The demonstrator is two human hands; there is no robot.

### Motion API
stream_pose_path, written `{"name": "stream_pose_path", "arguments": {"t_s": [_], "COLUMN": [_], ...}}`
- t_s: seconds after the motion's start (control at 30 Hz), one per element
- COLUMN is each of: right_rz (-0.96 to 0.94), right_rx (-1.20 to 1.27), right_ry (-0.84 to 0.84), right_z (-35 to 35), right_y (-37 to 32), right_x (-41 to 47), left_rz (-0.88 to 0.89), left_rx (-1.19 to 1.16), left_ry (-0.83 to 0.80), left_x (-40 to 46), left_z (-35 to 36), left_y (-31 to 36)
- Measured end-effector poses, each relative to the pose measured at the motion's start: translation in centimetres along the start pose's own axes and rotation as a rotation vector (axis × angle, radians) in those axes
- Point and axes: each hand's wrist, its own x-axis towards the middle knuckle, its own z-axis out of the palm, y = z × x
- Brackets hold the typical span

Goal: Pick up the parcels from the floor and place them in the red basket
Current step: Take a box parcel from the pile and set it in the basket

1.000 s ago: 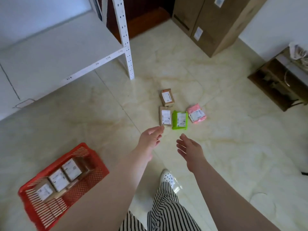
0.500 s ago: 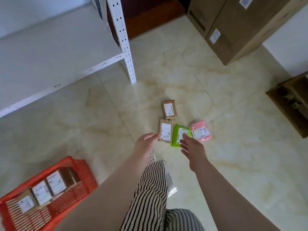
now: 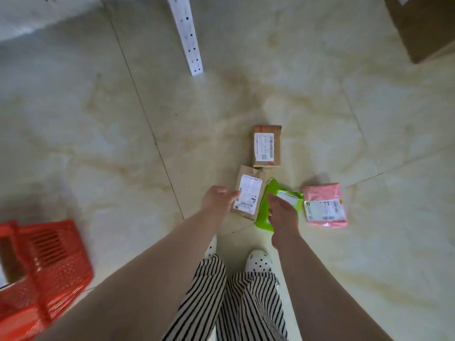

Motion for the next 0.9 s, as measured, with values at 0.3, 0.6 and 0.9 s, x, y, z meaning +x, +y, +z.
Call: {"name": "stream_pose_path", "arguments": {"t_s": [0.3,0.6,0.9], "right_rz": [-0.097,-0.044,-0.160], "right_rx": [-0.254,-0.143,-0.077], "right_ry": [0.024,-0.025,-0.123], "right_z": [3.7,5.3,3.8], "right_y": [6.4,5.8,-2.4], "right_x": [14.3,14.3,-1.9], "left_rz": [-0.038,0.012,0.162], "left_rx": [0.043,-0.130,-0.369], "left_ry": [0.001,-0.002,0.087], "left_x": [15.4,13.0,-2.4], "left_z": [7.1,6.4,-3.8], "left_y": [-7.6,-6.8,-0.6]}}
